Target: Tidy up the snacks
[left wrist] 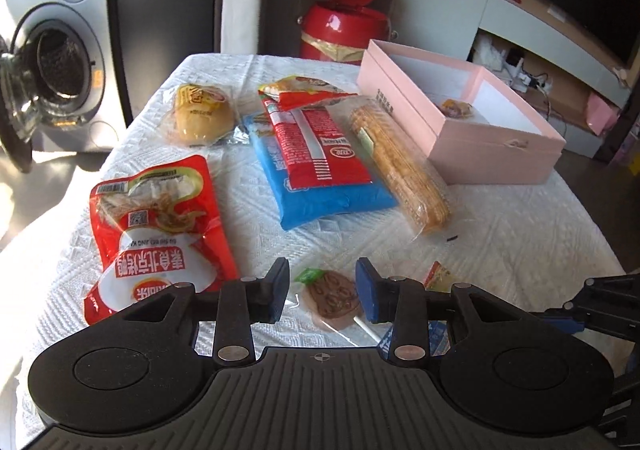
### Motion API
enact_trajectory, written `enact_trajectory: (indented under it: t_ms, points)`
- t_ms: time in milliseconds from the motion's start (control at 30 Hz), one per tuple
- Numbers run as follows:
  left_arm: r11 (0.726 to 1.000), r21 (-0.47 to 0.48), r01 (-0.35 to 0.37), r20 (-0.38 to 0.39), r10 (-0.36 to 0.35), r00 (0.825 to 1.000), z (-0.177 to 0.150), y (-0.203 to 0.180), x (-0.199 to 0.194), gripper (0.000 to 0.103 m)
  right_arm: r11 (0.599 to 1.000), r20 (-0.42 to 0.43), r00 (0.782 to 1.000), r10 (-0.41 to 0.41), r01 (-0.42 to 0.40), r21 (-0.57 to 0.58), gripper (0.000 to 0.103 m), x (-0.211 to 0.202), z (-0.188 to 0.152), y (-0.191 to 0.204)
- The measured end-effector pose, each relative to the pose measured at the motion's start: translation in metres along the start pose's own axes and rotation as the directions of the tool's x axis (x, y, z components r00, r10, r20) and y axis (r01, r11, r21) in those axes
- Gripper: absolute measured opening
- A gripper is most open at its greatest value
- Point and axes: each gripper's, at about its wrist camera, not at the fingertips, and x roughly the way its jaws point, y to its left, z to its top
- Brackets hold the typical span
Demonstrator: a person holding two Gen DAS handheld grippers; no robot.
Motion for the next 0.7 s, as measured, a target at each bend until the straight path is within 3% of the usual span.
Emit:
enact_trajectory:
  t_ms: [133, 233, 333, 433, 467, 533, 600, 700]
  points:
    - [0.981, 0.169, -0.1, 0.037, 0.095, 0.995, -0.013, -0.022, -0.009, 0.045, 0.997, 0.019, 1.0, -0.019, 0.017, 0.075, 0.041, -0.021, -0.019, -0.02]
    - [0.97, 0.197, -0.141, 0.044, 0.135, 0.99, -0.02, -0.028, -0.018, 0.045, 0.987, 0.025, 0.996, -0.086, 0.082, 0.139, 0.041, -0.032, -0.029, -0.039]
    - [0.984, 0.139, -0.113, 0.023, 0.111, 0.994, -0.026, -0.02, -0.029, 0.044, 0.977, 0.032, 0.991, -0.128, 0.12, 0.176, 0.041, -0.04, -0.039, -0.051]
    - [1.0, -0.003, -0.025, -0.029, 0.025, 0.999, -0.029, -0.006, -0.031, 0.043, 0.973, 0.047, 0.987, -0.153, 0.142, 0.182, 0.045, -0.042, -0.046, -0.056]
    - [0.997, -0.07, 0.023, -0.043, -0.026, 0.999, -0.027, -0.001, -0.028, 0.043, 0.973, 0.053, 0.987, -0.153, 0.141, 0.182, 0.047, -0.042, -0.047, -0.056]
    - [0.989, -0.141, 0.041, -0.037, -0.046, 0.998, -0.023, 0.004, -0.022, 0.043, 0.974, 0.065, 0.988, -0.141, 0.126, 0.186, 0.056, -0.04, -0.047, -0.055]
    - [0.989, -0.149, 0.022, -0.013, -0.024, 1.0, -0.016, 0.001, -0.014, 0.042, 0.974, 0.074, 0.986, -0.147, 0.131, 0.185, 0.068, -0.036, -0.046, -0.052]
    - [0.995, -0.098, -0.003, -0.013, 0.001, 1.0, -0.008, -0.011, 0.003, 0.045, 0.972, 0.073, 0.979, -0.189, 0.176, 0.156, 0.074, -0.031, -0.045, -0.043]
